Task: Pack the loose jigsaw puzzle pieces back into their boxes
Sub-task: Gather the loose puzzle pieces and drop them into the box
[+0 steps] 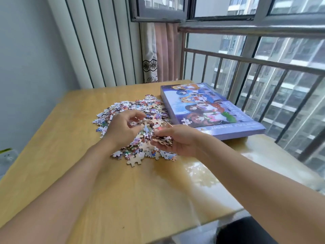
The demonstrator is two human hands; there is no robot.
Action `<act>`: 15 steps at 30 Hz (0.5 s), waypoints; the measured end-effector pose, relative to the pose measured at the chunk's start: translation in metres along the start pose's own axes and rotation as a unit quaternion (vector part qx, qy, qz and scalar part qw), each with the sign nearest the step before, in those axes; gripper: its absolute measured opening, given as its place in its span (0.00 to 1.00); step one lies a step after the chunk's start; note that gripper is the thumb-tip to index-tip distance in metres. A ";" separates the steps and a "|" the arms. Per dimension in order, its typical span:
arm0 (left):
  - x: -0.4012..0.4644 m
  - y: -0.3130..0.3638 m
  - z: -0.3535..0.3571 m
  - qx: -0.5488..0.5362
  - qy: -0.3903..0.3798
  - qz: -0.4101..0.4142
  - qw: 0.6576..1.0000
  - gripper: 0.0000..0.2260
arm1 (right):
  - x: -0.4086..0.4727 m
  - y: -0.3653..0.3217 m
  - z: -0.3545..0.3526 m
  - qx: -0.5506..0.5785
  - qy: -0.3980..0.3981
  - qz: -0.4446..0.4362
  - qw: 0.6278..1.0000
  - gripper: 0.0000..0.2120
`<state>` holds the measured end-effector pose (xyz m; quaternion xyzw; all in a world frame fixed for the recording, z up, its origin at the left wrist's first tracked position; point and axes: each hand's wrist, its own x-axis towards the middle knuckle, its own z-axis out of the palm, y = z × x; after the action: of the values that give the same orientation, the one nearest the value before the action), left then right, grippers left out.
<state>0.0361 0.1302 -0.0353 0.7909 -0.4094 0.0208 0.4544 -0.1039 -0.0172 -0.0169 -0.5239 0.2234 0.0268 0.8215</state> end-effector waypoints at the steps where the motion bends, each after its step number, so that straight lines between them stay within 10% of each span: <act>1: 0.001 0.002 0.006 0.021 -0.020 0.012 1.000 0.15 | -0.006 0.003 -0.004 -0.006 0.005 -0.003 1.000 0.05; 10: 0.012 0.036 0.064 0.180 -0.142 0.165 0.959 0.32 | -0.064 0.027 -0.044 -0.035 -0.004 0.008 0.999 0.09; 15: 0.023 0.060 0.105 0.192 -0.137 0.202 0.950 0.22 | -0.092 0.030 -0.089 -0.009 0.062 0.004 0.998 0.10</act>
<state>-0.0244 0.0233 -0.0452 0.7589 -0.6075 0.0818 0.2197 -0.2256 -0.0636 -0.0375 -0.5309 0.2759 -0.0003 0.8012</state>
